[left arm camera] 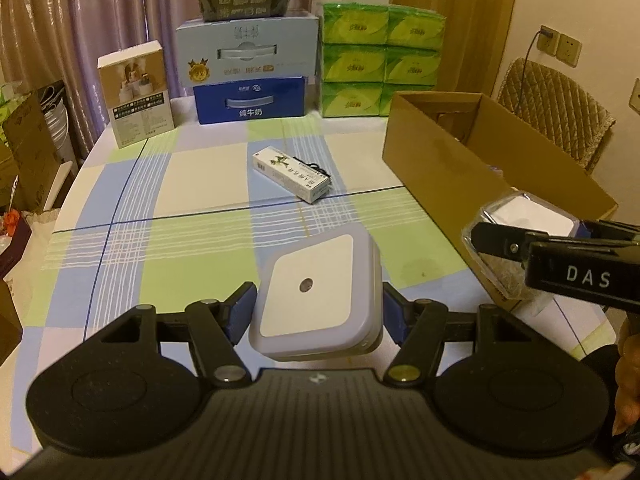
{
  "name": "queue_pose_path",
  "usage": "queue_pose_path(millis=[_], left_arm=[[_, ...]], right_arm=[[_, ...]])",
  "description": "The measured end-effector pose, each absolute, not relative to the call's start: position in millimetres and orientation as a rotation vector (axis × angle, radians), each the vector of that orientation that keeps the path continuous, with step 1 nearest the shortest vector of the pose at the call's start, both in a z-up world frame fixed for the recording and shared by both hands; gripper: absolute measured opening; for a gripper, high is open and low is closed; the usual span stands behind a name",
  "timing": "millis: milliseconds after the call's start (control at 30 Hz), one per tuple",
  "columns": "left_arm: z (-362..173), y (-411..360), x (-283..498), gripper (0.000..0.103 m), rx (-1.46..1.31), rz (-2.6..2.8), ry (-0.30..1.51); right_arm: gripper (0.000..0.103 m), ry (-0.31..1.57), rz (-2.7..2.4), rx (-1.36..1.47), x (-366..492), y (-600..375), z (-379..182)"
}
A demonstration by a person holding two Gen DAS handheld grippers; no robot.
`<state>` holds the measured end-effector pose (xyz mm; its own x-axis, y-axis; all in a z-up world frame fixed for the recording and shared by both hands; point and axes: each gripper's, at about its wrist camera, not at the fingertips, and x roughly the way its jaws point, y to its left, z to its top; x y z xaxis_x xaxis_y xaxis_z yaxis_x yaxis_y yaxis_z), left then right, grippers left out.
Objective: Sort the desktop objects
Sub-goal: 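Carry the night light and plastic packet toward the cardboard box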
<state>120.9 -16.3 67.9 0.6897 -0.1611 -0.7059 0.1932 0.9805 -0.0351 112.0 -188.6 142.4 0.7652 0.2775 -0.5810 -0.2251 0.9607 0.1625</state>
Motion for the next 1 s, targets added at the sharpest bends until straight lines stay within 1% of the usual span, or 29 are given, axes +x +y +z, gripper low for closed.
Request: queue_pose_path(millis=[500, 1000], left_arm=[[78.4, -37.1, 105.6, 0.061, 0.049, -0.235, 0.773], [88.0, -58.5, 109.7, 0.061, 0.065, -0.265, 0.755]], right_arm=[[0.065, 0.617, 0.261, 0.091, 100.0, -205.3, 158.1], [0.065, 0.588, 0.231, 0.114, 100.0, -231.9, 168.6]])
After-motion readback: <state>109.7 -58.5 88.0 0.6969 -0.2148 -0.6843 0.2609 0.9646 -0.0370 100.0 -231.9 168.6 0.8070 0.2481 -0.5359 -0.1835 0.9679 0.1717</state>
